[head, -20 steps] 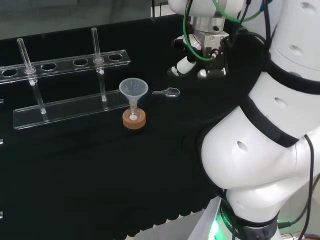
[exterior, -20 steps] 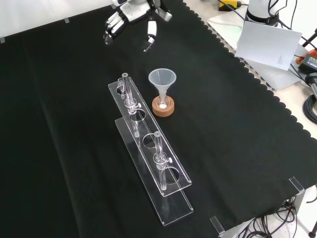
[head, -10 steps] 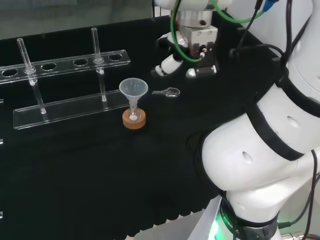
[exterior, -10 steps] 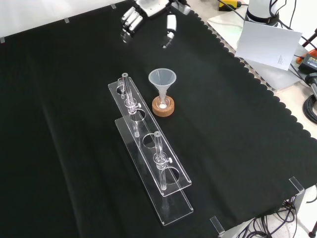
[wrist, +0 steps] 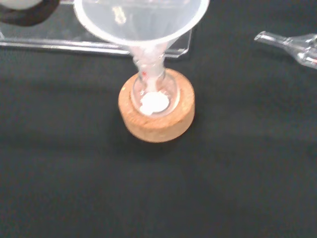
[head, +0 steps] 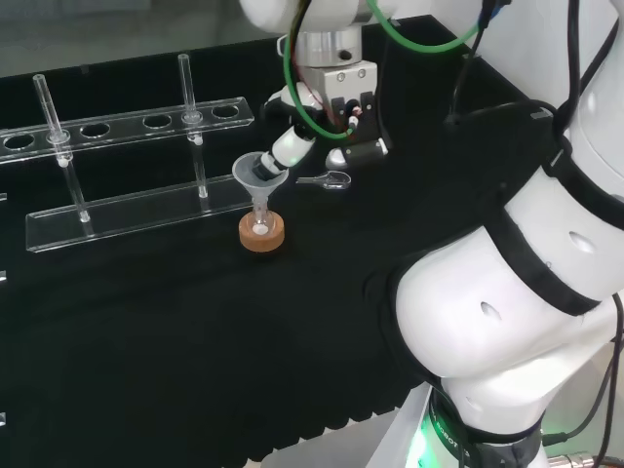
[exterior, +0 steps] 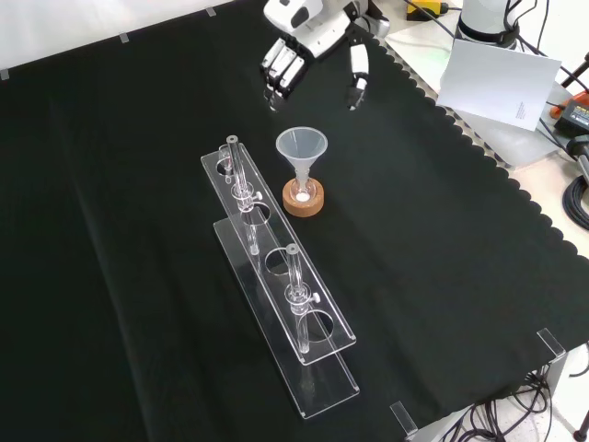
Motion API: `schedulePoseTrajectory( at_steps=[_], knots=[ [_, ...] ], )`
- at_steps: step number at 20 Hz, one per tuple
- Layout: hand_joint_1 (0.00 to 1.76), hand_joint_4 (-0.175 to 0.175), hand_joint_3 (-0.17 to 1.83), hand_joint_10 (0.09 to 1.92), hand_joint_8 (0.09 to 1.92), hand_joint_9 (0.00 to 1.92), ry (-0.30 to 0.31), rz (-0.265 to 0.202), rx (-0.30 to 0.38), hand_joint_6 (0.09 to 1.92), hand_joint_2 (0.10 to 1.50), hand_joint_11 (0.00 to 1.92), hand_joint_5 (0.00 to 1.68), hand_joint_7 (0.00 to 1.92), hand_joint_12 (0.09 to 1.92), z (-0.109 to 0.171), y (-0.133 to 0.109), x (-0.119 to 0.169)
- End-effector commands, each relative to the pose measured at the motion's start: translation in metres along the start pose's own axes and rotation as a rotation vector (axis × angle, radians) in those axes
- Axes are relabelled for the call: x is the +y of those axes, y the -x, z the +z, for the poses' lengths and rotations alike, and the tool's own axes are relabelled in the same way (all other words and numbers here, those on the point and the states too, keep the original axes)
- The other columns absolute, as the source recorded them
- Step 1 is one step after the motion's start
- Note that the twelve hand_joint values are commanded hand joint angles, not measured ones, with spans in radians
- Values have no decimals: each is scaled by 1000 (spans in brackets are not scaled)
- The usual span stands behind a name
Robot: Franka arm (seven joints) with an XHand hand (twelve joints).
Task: Remove the funnel from the round-bottom flask.
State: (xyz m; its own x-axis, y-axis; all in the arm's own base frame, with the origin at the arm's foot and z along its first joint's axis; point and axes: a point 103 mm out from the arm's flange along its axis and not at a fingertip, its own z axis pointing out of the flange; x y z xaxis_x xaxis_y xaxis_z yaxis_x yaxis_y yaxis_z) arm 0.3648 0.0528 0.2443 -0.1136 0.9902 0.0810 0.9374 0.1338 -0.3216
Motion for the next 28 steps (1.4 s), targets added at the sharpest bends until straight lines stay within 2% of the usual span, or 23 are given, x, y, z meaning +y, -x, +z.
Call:
schedulePoseTrajectory(
  at_steps=[1, 5, 12, 19, 23, 28],
  knots=[
    [574, -37, 369, 775, 570, 215, -82, -23, -20, 87, 625, 158, 153, 10, 1476, 11, -25, 6],
    [564, -34, 338, 804, 374, 137, -85, -35, -34, 87, 629, 130, 46, 0, 1491, 17, -33, 13],
    [561, -27, 282, 850, 280, 55, -110, -42, -105, 87, 635, 94, 52, 0, 1520, 28, -40, 20],
    [593, -28, 249, 875, 201, 4, -47, -38, -190, 87, 634, 76, 76, 0, 1540, 29, -40, 22],
    [609, -29, 234, 799, 142, 0, -46, -39, -220, 87, 643, 30, 86, 0, 1548, 26, -38, 24],
    [617, -28, 217, 658, 87, 0, -68, -41, -219, 87, 652, 0, 91, 0, 1548, 31, -32, 32]
  ],
)
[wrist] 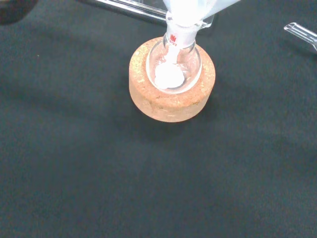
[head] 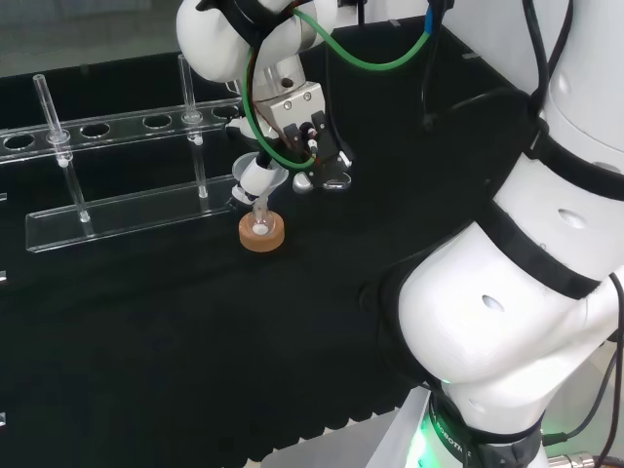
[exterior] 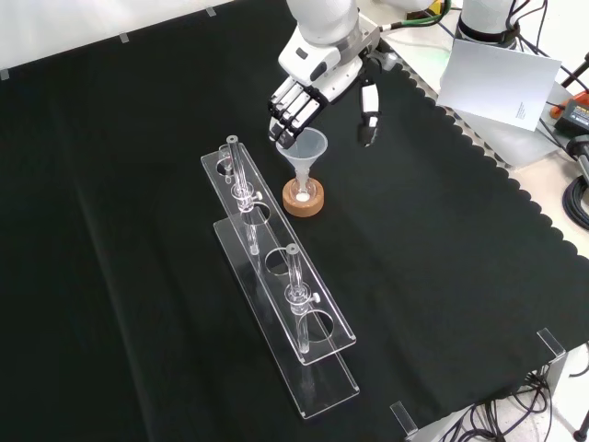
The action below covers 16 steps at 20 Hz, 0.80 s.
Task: Remove the funnel from the round-bottom flask.
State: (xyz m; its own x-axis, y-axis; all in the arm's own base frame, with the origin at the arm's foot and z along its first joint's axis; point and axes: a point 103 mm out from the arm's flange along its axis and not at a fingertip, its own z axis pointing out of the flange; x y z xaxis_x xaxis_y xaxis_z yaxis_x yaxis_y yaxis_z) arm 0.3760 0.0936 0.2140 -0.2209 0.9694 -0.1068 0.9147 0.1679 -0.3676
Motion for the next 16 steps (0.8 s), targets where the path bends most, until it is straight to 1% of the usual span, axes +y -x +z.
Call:
schedulePoseTrajectory(
  at_steps=[1, 7, 10, 14, 16],
  knots=[
    [618, -27, 214, 636, 87, 0, -23, -5, -3, 87, 654, 0, 91, 0, 1546, 7, 5, 8],
    [627, -28, 201, 496, 87, 0, -26, 1, -2, 87, 660, 0, 87, 0, 1540, 16, 11, 17],
    [629, -28, 197, 457, 87, 0, -28, 0, -1, 87, 663, 0, 86, 0, 1538, 18, 14, 24],
    [633, -29, 195, 456, 87, 0, -22, -10, 4, 87, 665, 0, 86, 0, 1535, 21, 17, 30],
    [639, -29, 192, 531, 87, 0, -8, -18, 6, 87, 667, 0, 91, 0, 1547, 22, 17, 32]
  ],
)
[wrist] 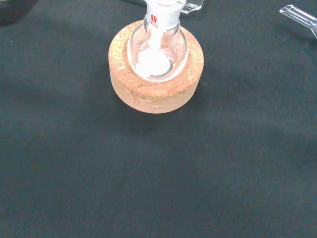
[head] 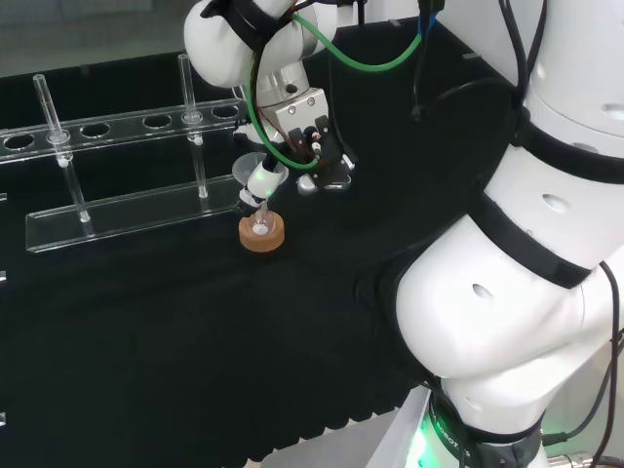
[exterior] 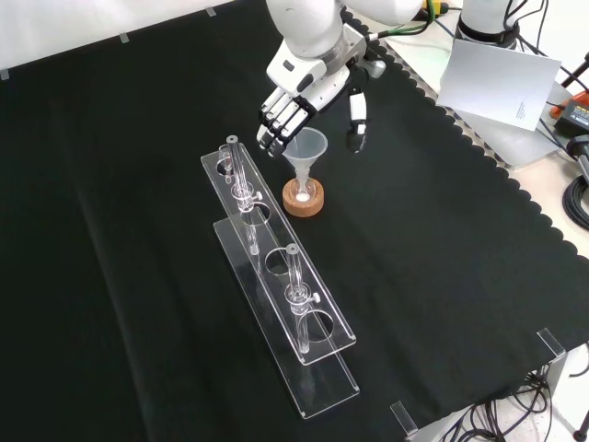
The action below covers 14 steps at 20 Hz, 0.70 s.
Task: Remove the funnel from the round-bottom flask.
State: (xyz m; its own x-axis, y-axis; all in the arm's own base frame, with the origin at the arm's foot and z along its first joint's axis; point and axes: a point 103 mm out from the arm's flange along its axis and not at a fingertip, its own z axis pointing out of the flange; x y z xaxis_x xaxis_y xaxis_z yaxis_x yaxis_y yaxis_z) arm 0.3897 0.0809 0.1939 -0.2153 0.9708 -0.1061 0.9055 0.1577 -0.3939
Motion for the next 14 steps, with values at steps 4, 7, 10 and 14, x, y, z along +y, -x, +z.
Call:
schedulePoseTrajectory(
  at_steps=[4, 7, 10, 14],
  knots=[
    [649, -30, 189, 693, 87, 0, 26, -35, 6, 87, 672, 10, 111, 0, 1573, 9, -1, 19],
    [655, -29, 191, 798, 87, 0, 23, -39, 1, 87, 673, 24, 124, 8, 1581, 11, -3, 22],
    [678, -28, 197, 851, 87, 5, 21, -37, -4, 87, 677, 35, 153, 29, 1581, 12, -2, 24],
    [721, -27, 210, 881, 87, 48, 15, -32, -12, 87, 685, 58, 203, 74, 1580, 15, 0, 24]
  ],
)
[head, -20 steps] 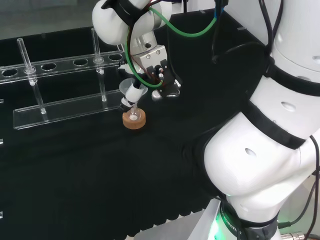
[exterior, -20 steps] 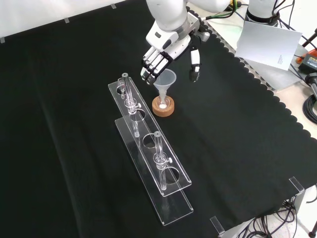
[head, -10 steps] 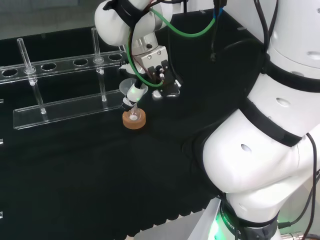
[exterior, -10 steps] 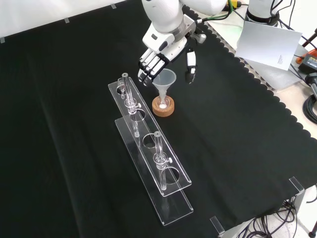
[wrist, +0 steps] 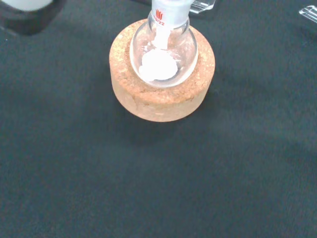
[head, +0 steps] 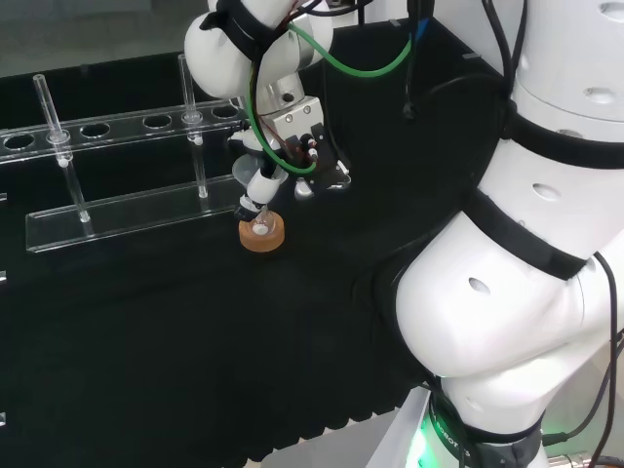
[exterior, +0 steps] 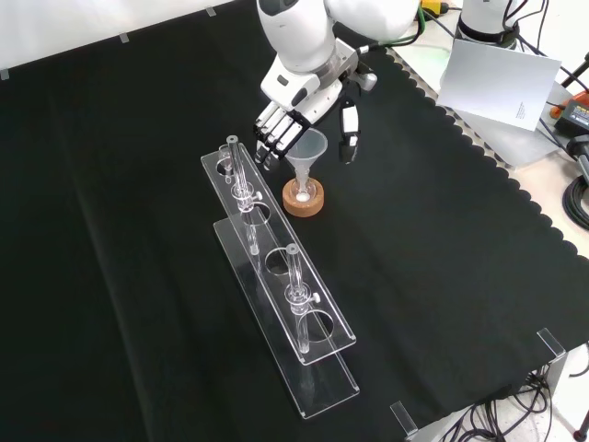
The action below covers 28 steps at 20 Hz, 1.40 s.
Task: Remove the funnel from the round-bottom flask.
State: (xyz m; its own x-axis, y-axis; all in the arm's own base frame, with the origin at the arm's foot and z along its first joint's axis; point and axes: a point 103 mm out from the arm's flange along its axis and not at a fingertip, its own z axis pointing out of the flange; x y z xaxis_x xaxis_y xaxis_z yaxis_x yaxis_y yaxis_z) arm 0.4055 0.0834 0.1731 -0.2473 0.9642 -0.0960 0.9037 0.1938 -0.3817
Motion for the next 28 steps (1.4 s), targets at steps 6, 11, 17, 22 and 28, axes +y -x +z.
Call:
schedulePoseTrajectory(
  at_steps=[6, 11, 17, 22, 28],
  knots=[
    [746, -24, 248, 869, 87, 103, -6, 14, -24, 87, 680, 84, 240, 96, 1564, 5, 6, -1],
    [750, -23, 346, 839, 268, 131, 0, 19, -25, 87, 635, 99, 258, 45, 1558, 5, 9, -3],
    [777, -29, 446, 754, 572, 303, 69, 17, -35, 87, 606, 148, 306, 13, 1537, 3, 15, -7],
    [838, -40, 533, 610, 709, 653, 152, 12, -70, 87, 602, 283, 429, 221, 1463, -2, 9, -8],
    [921, -44, 581, 499, 698, 989, 210, 9, -119, 92, 612, 456, 581, 584, 1342, -8, 0, -8]
  ],
)
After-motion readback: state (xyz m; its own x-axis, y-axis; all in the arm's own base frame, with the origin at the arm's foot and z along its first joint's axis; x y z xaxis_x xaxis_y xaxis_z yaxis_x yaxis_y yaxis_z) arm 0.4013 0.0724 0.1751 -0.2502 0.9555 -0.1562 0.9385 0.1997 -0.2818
